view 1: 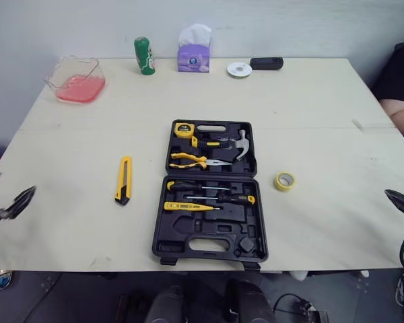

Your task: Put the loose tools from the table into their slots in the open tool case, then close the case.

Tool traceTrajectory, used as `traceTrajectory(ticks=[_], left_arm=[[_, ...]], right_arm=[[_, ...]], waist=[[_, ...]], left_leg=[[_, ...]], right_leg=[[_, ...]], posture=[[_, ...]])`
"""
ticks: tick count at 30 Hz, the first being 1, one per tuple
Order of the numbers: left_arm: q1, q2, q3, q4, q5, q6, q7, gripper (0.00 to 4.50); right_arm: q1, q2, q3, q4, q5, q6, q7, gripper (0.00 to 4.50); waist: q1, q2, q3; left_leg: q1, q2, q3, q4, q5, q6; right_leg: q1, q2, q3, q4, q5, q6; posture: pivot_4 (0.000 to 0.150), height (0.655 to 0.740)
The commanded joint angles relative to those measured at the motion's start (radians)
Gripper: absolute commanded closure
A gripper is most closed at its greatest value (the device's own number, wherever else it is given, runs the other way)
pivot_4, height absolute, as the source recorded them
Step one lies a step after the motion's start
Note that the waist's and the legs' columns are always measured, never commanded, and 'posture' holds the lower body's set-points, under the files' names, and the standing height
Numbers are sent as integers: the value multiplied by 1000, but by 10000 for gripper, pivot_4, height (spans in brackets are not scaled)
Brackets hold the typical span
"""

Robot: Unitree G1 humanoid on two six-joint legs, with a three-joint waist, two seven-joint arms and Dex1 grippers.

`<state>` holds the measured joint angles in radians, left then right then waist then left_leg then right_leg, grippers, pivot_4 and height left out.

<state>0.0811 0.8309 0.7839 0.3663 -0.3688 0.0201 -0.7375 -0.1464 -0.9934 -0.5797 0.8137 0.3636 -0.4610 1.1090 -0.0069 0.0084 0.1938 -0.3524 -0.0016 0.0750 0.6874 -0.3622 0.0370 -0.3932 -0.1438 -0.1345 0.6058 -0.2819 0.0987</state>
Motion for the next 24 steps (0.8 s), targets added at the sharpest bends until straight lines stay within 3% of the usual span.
traceTrajectory(ticks=[1,10,18,20,24], left_arm=[[31,-18,62,-72,-46,36,51,234],[78,-57,39,-194,-91,93,50,234],[69,-96,-14,-513,-236,287,71,234],[55,-106,-26,-618,-258,432,201,234],[19,-87,-77,-768,-315,598,288,234]], right_arm=[[-28,-34,-12,59,-7,-48,-18,0],[-117,5,34,74,25,-42,42,0],[-102,105,63,-198,123,72,119,0],[-104,125,73,-279,153,114,128,0],[-101,165,109,-440,207,203,141,0]], waist=[[0,0,0],[0,1,0],[3,1,0],[6,1,0],[6,1,0]], left_leg=[[0,0,0,0,0,0],[1,-1,0,-1,0,-1],[1,-1,0,-2,0,0],[1,-2,0,-2,0,0],[1,-1,0,-2,0,0]], right_leg=[[0,-1,0,0,0,0],[-1,-2,1,-1,0,0],[-1,-2,1,0,0,0],[-1,-2,1,1,0,0],[0,-2,1,2,0,0]], posture=[[1500,7400],[1500,7400],[1500,7400],[1500,7400],[1500,7400]])
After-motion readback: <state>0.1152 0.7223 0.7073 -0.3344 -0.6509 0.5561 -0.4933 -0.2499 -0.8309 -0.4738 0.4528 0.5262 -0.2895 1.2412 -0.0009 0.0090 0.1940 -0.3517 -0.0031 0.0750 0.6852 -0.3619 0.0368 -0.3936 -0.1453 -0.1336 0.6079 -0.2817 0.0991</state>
